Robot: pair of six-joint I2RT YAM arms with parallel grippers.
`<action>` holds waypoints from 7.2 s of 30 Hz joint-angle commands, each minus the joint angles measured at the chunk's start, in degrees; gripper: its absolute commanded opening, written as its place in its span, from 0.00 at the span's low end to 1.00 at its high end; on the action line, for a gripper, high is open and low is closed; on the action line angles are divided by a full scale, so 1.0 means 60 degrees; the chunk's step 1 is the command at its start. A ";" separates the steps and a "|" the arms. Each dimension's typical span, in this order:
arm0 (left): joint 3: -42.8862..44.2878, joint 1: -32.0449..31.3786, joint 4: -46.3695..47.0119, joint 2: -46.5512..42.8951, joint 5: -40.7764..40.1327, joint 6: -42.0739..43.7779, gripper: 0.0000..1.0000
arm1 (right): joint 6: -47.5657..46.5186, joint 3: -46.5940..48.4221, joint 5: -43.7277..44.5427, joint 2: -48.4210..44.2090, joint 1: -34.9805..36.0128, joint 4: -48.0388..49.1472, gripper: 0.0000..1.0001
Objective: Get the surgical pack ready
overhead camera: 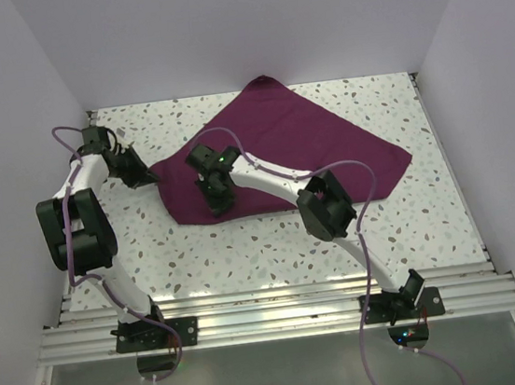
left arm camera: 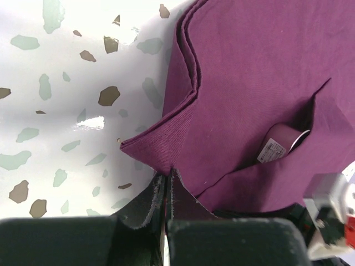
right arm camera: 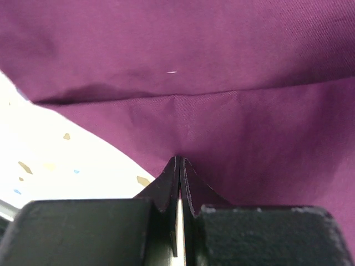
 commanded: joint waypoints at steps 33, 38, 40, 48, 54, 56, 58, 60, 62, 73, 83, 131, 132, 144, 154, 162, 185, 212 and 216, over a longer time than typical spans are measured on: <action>0.0056 -0.0869 0.1023 -0.1336 0.1413 -0.1037 0.00 | 0.0181 0.0884 0.0921 -0.0328 -0.4123 0.1314 0.00; 0.0144 -0.1104 0.1038 -0.1365 0.1369 -0.1169 0.00 | -0.0010 0.0651 0.0878 -0.0020 -0.4329 0.1197 0.00; 0.0231 -0.1163 0.1052 -0.1380 0.1383 -0.1257 0.00 | 0.0005 0.0461 0.0819 0.0083 -0.4329 0.1255 0.00; 0.1298 -0.1748 0.1156 -0.1161 0.1471 -0.1902 0.00 | 0.0121 0.0621 0.0643 0.0962 -0.4519 0.0773 0.00; 0.1797 -0.2480 0.1229 -0.1219 0.1457 -0.2297 0.00 | 0.0342 0.0445 0.0218 0.1225 -0.4578 0.0773 0.00; 0.1959 -0.2773 0.1271 -0.1175 0.1456 -0.2530 0.00 | 0.0356 0.0548 0.0116 0.1313 -0.4593 0.0626 0.00; 0.2135 -0.3022 0.1447 -0.1073 0.1515 -0.2634 0.00 | 0.0357 0.0460 0.0101 0.1314 -0.4593 0.0728 0.00; 0.2603 -0.3476 0.1346 -0.0810 0.1486 -0.2591 0.00 | 0.0342 0.0416 0.0116 0.1372 -0.4593 0.0699 0.00; 0.2954 -0.3929 0.1301 -0.0634 0.1486 -0.2634 0.00 | 0.0327 0.0460 0.0087 0.1431 -0.4593 0.0582 0.00; 0.5401 -0.5879 0.0937 0.1578 0.1413 -0.2840 0.00 | 0.0517 0.0371 -0.0528 0.1650 -0.4622 0.0450 0.00; 0.5666 -0.6275 0.1345 0.2706 0.1691 -0.3205 0.00 | 0.0927 0.0240 -0.1290 0.1651 -0.4783 0.0538 0.00; 0.6516 -0.6481 0.2591 0.4774 0.2497 -0.3633 0.60 | 0.1704 0.0651 -0.1247 -0.0135 -0.6965 0.0655 0.00; 0.6472 -0.6481 0.2431 0.4511 0.2410 -0.3254 0.64 | 0.1661 0.0491 -0.1087 -0.0252 -0.6995 0.0670 0.00; 0.4379 -0.5588 0.1565 0.1699 0.1398 -0.0616 0.49 | -0.0052 -0.1647 0.0745 -0.3210 -0.7332 -0.1012 0.00; 0.3308 -0.4035 0.1052 0.1477 0.0914 -0.0174 0.36 | -0.0464 -0.6084 0.0758 -0.5438 -0.5913 -0.1337 0.00; 0.2942 -0.4078 0.1330 0.1711 0.1412 -0.0466 0.36 | -0.0332 -0.7391 0.1186 -0.6230 -0.5677 -0.0971 0.00; 0.2942 -0.4049 0.0950 0.1462 0.1779 -0.0423 0.35 | -0.0112 -0.7568 0.0511 -0.4414 -0.5677 0.0113 0.00; 0.3234 -0.3917 0.0789 0.1594 0.1940 -0.0335 0.35 | -0.0347 -0.8827 0.1567 -0.5146 -0.7419 0.0376 0.00; 0.3147 -0.3873 0.0788 0.1506 0.1925 -0.0334 0.35 | 0.0339 -0.8594 0.1200 -0.5613 -0.7974 0.0874 0.00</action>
